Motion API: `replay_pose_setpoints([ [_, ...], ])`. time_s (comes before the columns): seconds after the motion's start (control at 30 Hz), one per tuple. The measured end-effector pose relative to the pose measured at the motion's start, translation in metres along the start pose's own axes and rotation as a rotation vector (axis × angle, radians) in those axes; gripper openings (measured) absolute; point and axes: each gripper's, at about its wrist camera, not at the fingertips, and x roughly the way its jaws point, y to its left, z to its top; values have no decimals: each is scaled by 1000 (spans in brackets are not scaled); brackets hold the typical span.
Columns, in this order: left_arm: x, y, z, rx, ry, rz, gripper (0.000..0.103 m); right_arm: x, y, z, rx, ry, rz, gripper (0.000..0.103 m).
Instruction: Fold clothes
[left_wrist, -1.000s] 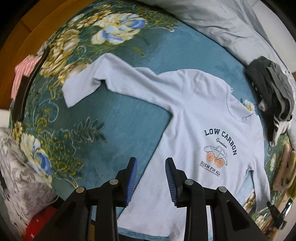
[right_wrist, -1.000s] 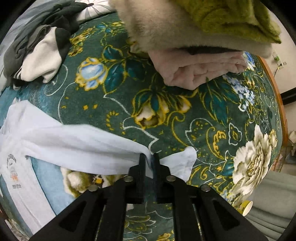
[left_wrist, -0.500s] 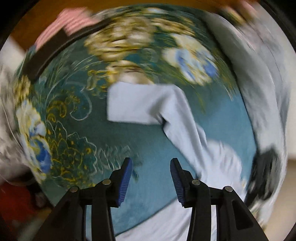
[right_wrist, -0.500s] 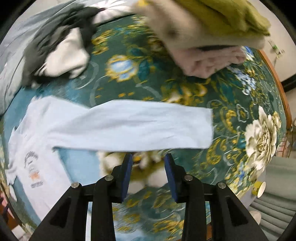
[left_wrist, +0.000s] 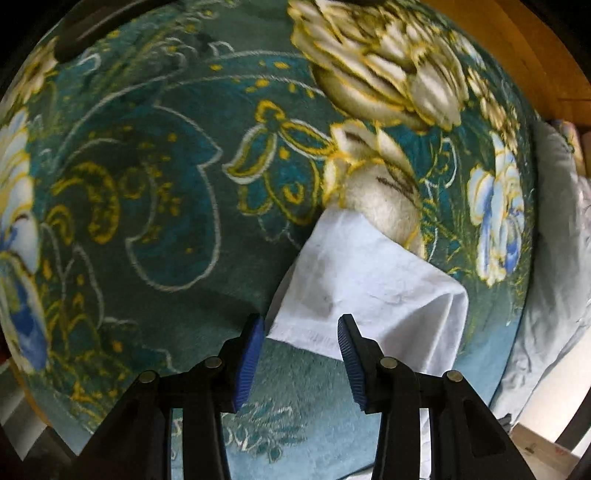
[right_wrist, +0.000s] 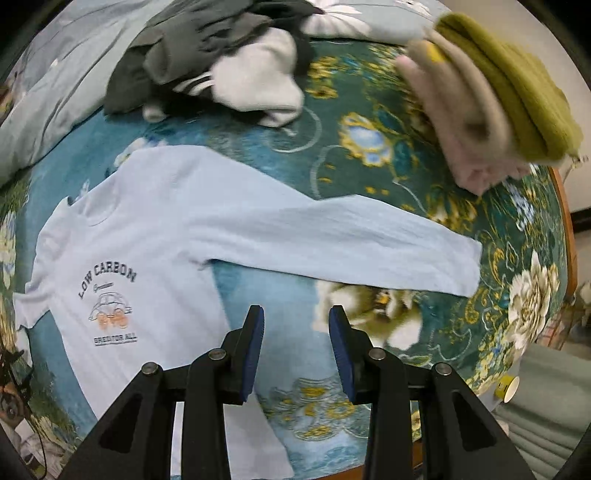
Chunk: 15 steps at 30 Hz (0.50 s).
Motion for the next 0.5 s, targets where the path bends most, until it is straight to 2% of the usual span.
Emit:
replay_pose_setpoints([
  [0.07,3,-2,1,-9,-8,22,42,-1,11,3,-14,0,0,37],
  [0.1,4,-2,1,-14,-12,33,35,-2,16,5,-18,0,0,37],
  [0.17,3,-5,4,6,-30,61,8,-4,24,6,-27,-3,5,37],
  [0.23,-5,-13,7,43,-58,58,6,-6,31,6,-35,-6,9,37],
  [0.33,-28,-30,15,131,-146,69,6,-9,36,5,-39,-13,14,37],
  [0.43,-56,-54,31,240,-234,115,6,-9,34,3,-13,-10,18,37],
  [0.5,-65,-62,41,278,-246,135,6,-10,30,0,17,-7,29,37],
])
